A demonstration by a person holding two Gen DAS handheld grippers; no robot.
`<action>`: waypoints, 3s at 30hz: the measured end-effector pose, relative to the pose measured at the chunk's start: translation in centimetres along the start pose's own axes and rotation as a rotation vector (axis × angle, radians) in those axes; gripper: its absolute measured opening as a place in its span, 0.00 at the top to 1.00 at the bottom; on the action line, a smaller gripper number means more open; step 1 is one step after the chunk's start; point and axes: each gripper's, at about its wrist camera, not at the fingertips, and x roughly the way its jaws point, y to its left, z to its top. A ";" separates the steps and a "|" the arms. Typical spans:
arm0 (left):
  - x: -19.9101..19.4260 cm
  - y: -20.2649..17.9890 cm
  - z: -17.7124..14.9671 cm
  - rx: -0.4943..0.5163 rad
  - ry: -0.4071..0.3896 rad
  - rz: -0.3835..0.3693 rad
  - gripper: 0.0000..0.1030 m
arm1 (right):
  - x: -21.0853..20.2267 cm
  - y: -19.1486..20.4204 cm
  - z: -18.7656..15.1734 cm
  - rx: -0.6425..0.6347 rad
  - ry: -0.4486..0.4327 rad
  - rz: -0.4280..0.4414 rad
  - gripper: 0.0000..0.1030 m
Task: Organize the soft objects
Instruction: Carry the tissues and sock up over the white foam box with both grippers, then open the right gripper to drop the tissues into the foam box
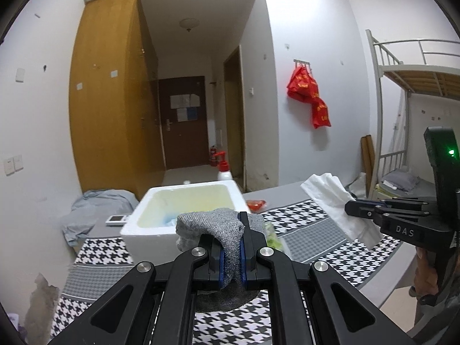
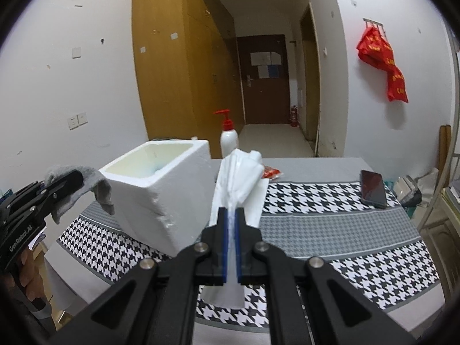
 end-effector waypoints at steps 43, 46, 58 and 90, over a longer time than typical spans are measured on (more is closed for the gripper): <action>-1.3 7.7 -0.7 -0.117 0.001 0.163 0.92 | 4.7 8.6 4.4 -0.152 -0.042 0.128 0.94; -1.0 7.8 -0.7 -0.125 0.005 0.165 0.92 | 5.5 8.9 4.9 -0.154 -0.037 0.126 0.94; 0.1 8.8 -0.8 -0.149 0.020 0.171 0.92 | 8.0 9.9 6.4 -0.166 -0.034 0.160 0.94; 0.8 9.9 -0.9 -0.188 0.032 0.193 0.92 | 12.9 10.6 7.0 -0.140 0.047 0.122 0.39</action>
